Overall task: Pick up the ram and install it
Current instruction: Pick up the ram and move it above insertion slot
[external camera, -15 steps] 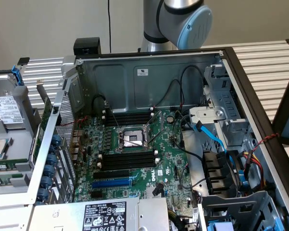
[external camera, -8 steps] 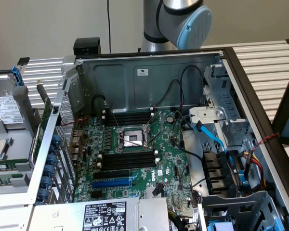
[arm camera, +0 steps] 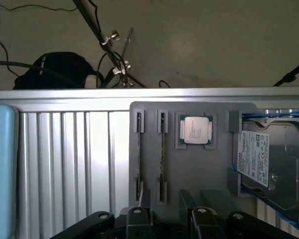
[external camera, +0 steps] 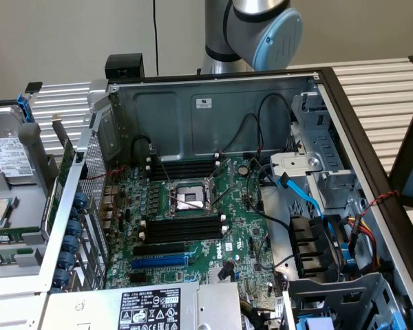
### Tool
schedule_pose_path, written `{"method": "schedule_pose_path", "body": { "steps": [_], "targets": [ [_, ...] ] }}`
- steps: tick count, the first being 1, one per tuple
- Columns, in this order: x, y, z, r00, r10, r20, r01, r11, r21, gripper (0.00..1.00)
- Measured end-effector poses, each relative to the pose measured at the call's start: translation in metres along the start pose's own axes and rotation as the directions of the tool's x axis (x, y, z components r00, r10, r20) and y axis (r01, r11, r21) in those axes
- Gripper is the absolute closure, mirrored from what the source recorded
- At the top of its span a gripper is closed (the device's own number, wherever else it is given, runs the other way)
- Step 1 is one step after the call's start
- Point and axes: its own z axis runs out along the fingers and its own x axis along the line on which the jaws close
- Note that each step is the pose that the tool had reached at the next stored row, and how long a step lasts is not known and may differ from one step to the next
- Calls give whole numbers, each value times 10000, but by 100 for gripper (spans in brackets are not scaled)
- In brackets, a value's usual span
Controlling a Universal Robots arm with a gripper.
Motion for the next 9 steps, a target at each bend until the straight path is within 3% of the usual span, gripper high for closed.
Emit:
{"method": "schedule_pose_path", "body": {
  "steps": [9],
  "targets": [
    [137,-4,163,9998,-189,1,189,9998,-14,64]
  ]
}}
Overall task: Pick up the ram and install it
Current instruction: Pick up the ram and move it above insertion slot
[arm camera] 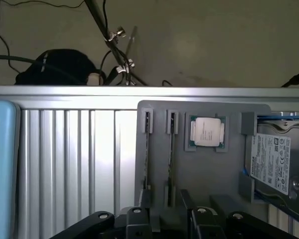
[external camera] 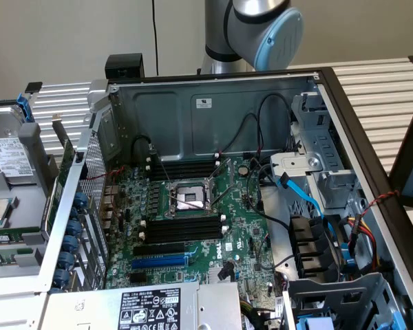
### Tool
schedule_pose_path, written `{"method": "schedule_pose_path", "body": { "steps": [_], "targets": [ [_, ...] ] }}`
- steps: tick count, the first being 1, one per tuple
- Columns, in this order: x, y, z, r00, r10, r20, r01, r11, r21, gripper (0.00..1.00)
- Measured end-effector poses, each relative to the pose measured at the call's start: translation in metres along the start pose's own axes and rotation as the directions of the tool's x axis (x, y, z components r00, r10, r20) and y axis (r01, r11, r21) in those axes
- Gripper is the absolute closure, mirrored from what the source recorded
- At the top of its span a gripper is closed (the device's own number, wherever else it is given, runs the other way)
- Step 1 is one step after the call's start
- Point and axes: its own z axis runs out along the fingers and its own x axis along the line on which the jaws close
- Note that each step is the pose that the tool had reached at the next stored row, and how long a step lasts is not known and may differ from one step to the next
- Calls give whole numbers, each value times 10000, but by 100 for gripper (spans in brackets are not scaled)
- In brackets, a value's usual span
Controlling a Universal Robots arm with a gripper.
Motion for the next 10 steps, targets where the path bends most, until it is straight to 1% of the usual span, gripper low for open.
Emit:
{"method": "schedule_pose_path", "body": {
  "steps": [6,8,10],
  "targets": [
    [25,-12,108,10000,-16,-1,16,10000,-2,64],
    [26,-31,143,10000,-16,-2,16,10000,-4,64],
    [26,-72,182,10000,-16,-1,16,10000,-2,64]
  ]
}}
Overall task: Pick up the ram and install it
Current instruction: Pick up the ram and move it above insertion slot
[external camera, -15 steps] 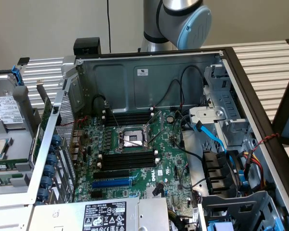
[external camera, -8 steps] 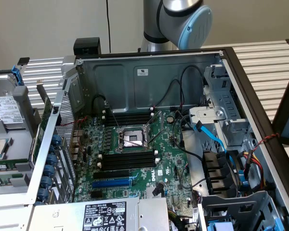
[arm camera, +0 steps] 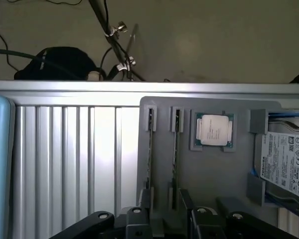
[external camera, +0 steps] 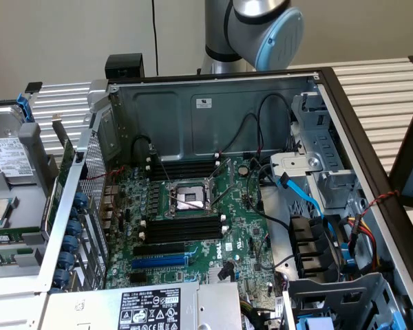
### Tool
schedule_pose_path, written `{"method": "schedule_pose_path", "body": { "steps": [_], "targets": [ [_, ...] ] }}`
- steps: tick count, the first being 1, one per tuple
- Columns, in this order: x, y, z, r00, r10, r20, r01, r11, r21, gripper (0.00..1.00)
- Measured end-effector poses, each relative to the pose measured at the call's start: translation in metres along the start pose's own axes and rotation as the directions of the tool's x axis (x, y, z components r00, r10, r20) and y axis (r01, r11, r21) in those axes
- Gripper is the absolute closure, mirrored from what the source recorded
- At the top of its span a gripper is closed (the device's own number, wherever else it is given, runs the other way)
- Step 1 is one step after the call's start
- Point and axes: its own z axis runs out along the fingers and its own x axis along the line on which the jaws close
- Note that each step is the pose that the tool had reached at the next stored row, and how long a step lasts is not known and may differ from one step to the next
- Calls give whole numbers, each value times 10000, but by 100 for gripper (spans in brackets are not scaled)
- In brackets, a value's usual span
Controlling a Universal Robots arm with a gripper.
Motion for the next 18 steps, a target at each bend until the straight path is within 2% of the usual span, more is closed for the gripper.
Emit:
{"method": "schedule_pose_path", "body": {
  "steps": [3,12,14,18],
  "targets": [
    [-2,-47,54,10000,0,-1,0,10000,-1,64],
    [-27,-50,218,10000,-1,-13,1,10000,-1,64],
    [-28,-48,247,10000,5,-61,-5,10000,0,64],
    [-27,-40,294,9998,35,-207,-35,10000,0,64]
  ]
}}
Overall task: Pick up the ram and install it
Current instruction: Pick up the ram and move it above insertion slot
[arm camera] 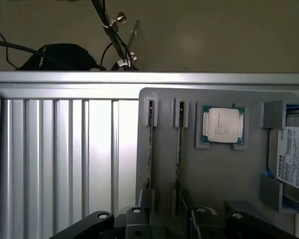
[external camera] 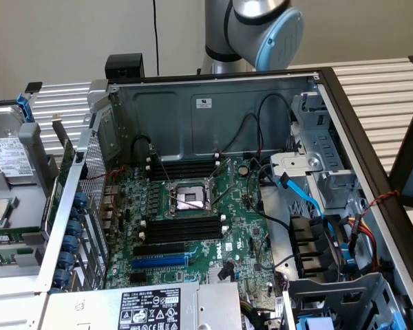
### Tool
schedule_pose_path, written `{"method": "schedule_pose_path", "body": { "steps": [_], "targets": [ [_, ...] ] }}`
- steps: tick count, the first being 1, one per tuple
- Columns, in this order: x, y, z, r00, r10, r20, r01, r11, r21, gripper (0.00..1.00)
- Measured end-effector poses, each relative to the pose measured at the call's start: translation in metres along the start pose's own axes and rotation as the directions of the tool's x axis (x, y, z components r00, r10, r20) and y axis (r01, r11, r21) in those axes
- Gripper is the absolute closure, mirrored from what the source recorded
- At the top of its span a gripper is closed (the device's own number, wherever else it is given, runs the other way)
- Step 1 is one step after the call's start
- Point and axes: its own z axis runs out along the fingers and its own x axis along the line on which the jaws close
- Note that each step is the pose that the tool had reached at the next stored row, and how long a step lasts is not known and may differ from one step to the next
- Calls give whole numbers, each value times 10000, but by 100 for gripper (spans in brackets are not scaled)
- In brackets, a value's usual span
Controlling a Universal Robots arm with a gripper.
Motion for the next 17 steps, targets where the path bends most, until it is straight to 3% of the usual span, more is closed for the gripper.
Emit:
{"method": "schedule_pose_path", "body": {
  "steps": [5,10,17],
  "targets": [
    [-1,2,103,10000,9,-51,-8,10000,2,64],
    [-1,5,176,9999,18,-149,-18,10000,2,64],
    [-2,8,304,9998,24,-190,-24,10000,2,64]
  ]
}}
